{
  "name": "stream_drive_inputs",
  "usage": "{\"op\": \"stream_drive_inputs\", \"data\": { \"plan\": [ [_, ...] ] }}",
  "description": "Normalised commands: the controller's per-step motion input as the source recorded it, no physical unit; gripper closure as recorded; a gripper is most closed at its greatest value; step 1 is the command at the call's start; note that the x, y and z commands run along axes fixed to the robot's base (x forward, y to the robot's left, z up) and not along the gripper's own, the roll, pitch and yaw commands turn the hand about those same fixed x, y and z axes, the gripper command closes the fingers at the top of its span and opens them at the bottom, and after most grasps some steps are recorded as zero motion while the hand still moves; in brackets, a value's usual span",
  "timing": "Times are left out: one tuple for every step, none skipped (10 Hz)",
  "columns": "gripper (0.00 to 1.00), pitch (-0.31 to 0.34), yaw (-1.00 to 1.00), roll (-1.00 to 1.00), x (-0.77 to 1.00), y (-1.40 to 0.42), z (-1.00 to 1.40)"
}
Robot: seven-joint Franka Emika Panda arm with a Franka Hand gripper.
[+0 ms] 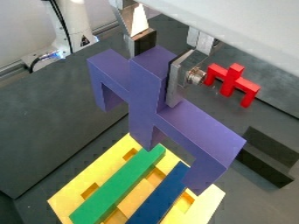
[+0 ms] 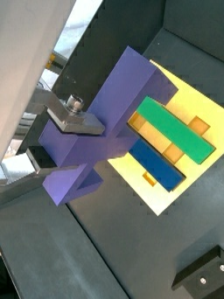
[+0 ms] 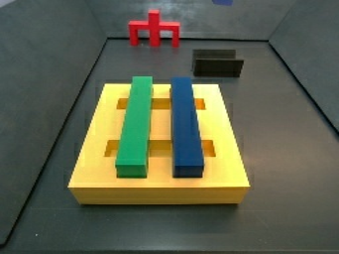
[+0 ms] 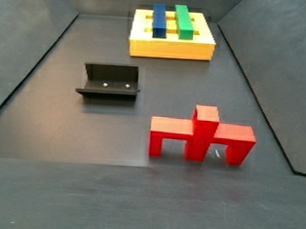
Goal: Pick up the purple object. Move up. Place the purple object on the fixture. Regrasp the purple object. Move to above the board. Insert the purple object.
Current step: Insert the purple object.
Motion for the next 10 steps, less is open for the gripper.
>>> {"op": "stream_drive_inputs", "data": {
  "plan": [
    [1.00, -0.019, 0.00, -0.04, 0.00, 0.00, -0.03],
    [1.00, -0.021, 0.00, -0.05, 0.00, 0.00, -0.03],
    [1.00, -0.021, 0.00, -0.05, 0.00, 0.00, -0.03],
    [1.00, -0.023, 0.00, -0.06, -0.01, 0.00, -0.04],
    [1.00, -0.026, 0.00, -0.06, -0.01, 0.00, -0.04],
    [1.00, -0.024, 0.00, -0.06, -0.01, 0.00, -0.04],
    [1.00, -0.024, 0.00, -0.06, -0.01, 0.00, -0.04],
    [1.00, -0.023, 0.00, -0.06, -0.02, 0.00, -0.05],
    [1.00, -0.026, 0.00, -0.06, -0.03, 0.00, -0.05],
    [1.00, -0.026, 0.00, -0.07, -0.04, 0.01, -0.05]
  ]
}}
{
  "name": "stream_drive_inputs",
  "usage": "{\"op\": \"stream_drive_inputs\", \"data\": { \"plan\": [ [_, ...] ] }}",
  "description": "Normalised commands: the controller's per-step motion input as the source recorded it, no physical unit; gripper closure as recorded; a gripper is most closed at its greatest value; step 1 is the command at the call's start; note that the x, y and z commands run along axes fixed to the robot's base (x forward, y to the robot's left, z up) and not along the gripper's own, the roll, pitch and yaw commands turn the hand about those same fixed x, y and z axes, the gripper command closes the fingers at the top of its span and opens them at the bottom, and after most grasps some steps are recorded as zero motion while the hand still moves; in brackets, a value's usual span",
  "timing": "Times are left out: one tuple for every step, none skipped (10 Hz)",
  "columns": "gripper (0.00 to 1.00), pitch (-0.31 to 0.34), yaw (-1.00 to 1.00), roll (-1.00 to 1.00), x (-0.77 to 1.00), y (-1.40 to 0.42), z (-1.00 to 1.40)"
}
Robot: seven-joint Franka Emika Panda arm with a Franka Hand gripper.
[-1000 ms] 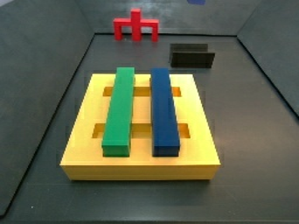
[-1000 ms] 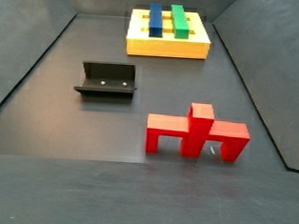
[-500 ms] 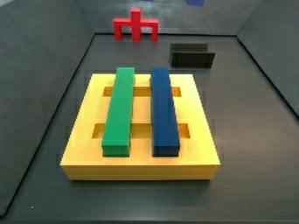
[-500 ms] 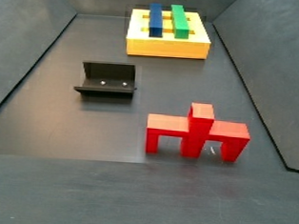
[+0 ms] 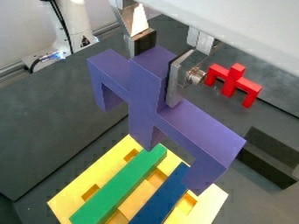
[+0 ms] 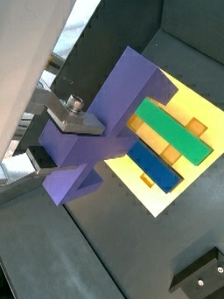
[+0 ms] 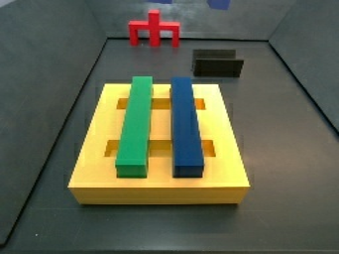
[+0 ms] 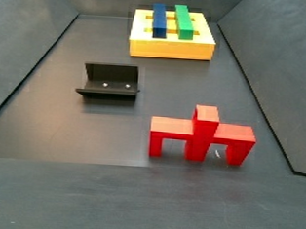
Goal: Pick up the purple object. Move up. Place the purple object on the fixture. Regrasp the purple object. Move to above the board. Insert the purple object.
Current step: Insert the purple object.
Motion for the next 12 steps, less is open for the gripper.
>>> {"op": "stream_drive_inputs", "data": {
  "plan": [
    [1.00, -0.024, 0.00, -0.10, -0.01, 0.00, -0.08],
    [1.00, -0.011, 0.00, -0.22, 0.00, 0.00, -0.16],
    [1.00, -0.047, 0.00, -0.30, 0.00, -0.12, -0.31],
    [1.00, -0.099, 0.00, -0.25, 0.02, -0.14, -0.54],
    [1.00, -0.184, 0.00, -0.03, 0.00, -0.17, -0.59],
    [1.00, -0.169, 0.13, 0.15, 0.00, -0.55, -0.49],
    [1.00, -0.194, 0.13, 0.25, 0.06, -0.60, -0.57],
    [1.00, -0.221, 0.11, 0.29, 0.09, -0.55, -0.50],
    [1.00, -0.211, 0.08, 0.30, 0.06, -0.44, -0.48],
    [1.00, -0.077, 0.00, 0.10, 0.00, -0.23, -0.53],
    [1.00, -0.040, 0.00, 0.00, 0.00, -0.18, -0.50],
    [1.00, -0.004, 0.00, 0.06, 0.00, -0.25, -0.35]
  ]
}}
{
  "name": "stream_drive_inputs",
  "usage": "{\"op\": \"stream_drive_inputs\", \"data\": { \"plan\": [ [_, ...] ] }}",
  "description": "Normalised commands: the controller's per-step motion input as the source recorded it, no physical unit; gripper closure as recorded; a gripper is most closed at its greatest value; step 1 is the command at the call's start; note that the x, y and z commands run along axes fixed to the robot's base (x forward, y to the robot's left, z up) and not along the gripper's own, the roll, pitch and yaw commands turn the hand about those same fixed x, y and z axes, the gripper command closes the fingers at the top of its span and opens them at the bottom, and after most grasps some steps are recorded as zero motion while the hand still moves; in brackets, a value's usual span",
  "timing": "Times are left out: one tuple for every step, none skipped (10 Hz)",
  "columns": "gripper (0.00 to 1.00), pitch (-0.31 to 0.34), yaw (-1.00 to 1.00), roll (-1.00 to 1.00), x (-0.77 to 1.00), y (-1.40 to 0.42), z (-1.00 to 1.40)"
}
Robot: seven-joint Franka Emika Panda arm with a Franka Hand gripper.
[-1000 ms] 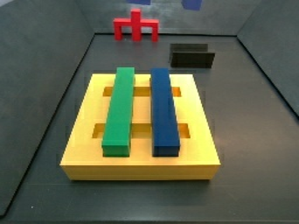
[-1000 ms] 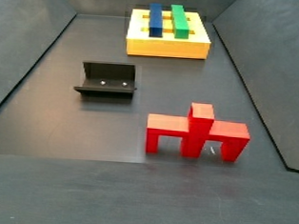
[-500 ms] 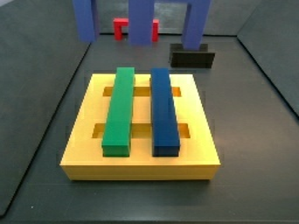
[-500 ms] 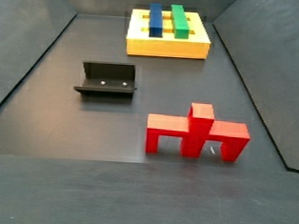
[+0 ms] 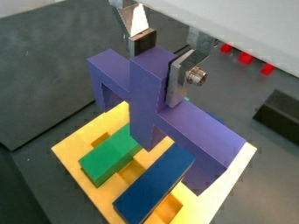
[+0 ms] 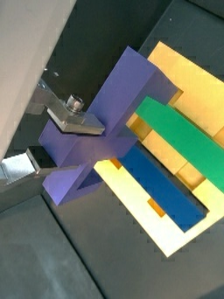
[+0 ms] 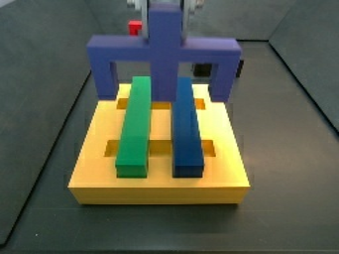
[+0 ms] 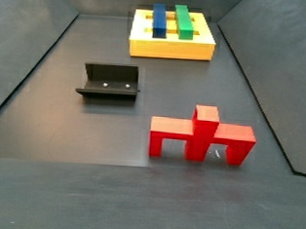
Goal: Pick up the purple object. Move up. Place the purple object on the fixture. Regrasp the purple object. Move to above the board. Insert the purple object.
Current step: Insert the purple object.
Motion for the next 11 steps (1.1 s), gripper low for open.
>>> {"op": "stream_drive_inputs", "data": {
  "plan": [
    [1.00, 0.000, 0.00, 0.13, 0.07, -0.27, -0.33],
    [1.00, -0.033, 0.00, 0.18, 0.09, -0.31, -0.28],
    [1.00, -0.073, 0.02, 0.24, 0.07, -0.27, -0.22],
    [1.00, -0.130, 0.05, 0.25, 0.00, -0.22, -0.17],
    [1.00, -0.219, 0.09, 0.21, 0.00, -0.18, -0.17],
    [1.00, -0.276, 0.09, 0.18, 0.00, -0.13, -0.28],
    [1.00, -0.314, 0.09, 0.18, -0.07, -0.11, -0.28],
    [1.00, -0.306, 0.08, 0.18, -0.06, -0.10, -0.20],
    [1.00, -0.246, 0.06, 0.19, -0.04, -0.06, -0.09],
    [1.00, -0.179, 0.03, 0.09, 0.00, -0.05, -0.13],
    [1.00, -0.180, 0.01, 0.03, 0.00, -0.03, -0.18]
  ]
}}
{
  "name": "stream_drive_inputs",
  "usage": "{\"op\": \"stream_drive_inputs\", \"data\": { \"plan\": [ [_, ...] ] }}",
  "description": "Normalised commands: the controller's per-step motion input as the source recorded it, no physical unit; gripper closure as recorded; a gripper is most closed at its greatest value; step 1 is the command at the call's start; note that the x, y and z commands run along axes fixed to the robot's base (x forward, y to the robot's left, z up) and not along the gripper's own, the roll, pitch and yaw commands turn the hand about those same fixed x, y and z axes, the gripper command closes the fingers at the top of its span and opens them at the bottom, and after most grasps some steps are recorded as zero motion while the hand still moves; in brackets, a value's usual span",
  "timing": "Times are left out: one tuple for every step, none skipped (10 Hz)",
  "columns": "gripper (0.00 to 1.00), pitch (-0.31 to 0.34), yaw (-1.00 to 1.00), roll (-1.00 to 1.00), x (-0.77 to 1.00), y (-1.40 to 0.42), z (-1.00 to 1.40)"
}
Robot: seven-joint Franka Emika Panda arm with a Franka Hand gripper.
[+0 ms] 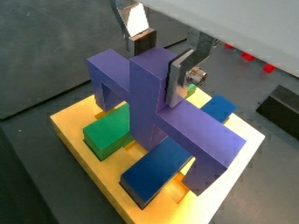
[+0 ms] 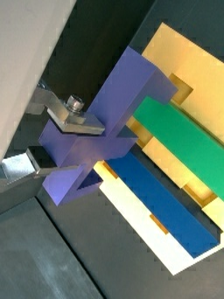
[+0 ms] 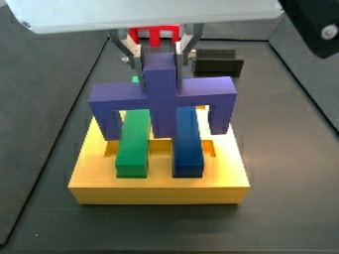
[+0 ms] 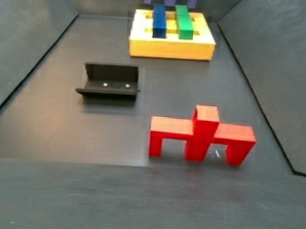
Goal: Pick up the purple object. Move up. Place the purple object on the fixture. Regrasp the purple object. Move to above the board. Insert the purple object.
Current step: Insert the purple object.
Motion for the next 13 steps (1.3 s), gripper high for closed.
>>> {"op": "stream_drive_inputs", "data": {
  "plan": [
    [1.00, -0.171, 0.00, 0.00, 0.00, 0.00, -0.24],
    [1.00, -0.114, 0.00, 0.00, -0.04, 0.00, -0.07],
    [1.00, -0.086, 0.00, 0.00, -0.01, 0.00, 0.00],
    [1.00, -0.054, 0.00, 0.00, 0.00, 0.00, 0.00],
    [1.00, -0.057, 0.00, 0.00, 0.00, 0.00, 0.00],
    [1.00, -0.043, 0.00, 0.00, -0.05, 0.00, 0.00],
    [1.00, -0.079, 0.00, -0.02, -0.07, 0.02, 0.00],
    [1.00, -0.107, 0.00, -0.04, -0.10, 0.05, -0.09],
    [1.00, -0.131, 0.00, -0.05, -0.09, 0.05, -0.15],
    [1.00, -0.154, 0.00, -0.07, -0.02, 0.00, -0.24],
    [1.00, -0.149, 0.00, -0.07, 0.00, 0.00, -0.26],
    [1.00, -0.127, 0.00, -0.06, 0.09, -0.02, -0.23],
    [1.00, -0.097, 0.00, -0.01, 0.00, 0.00, -0.20]
  ]
}}
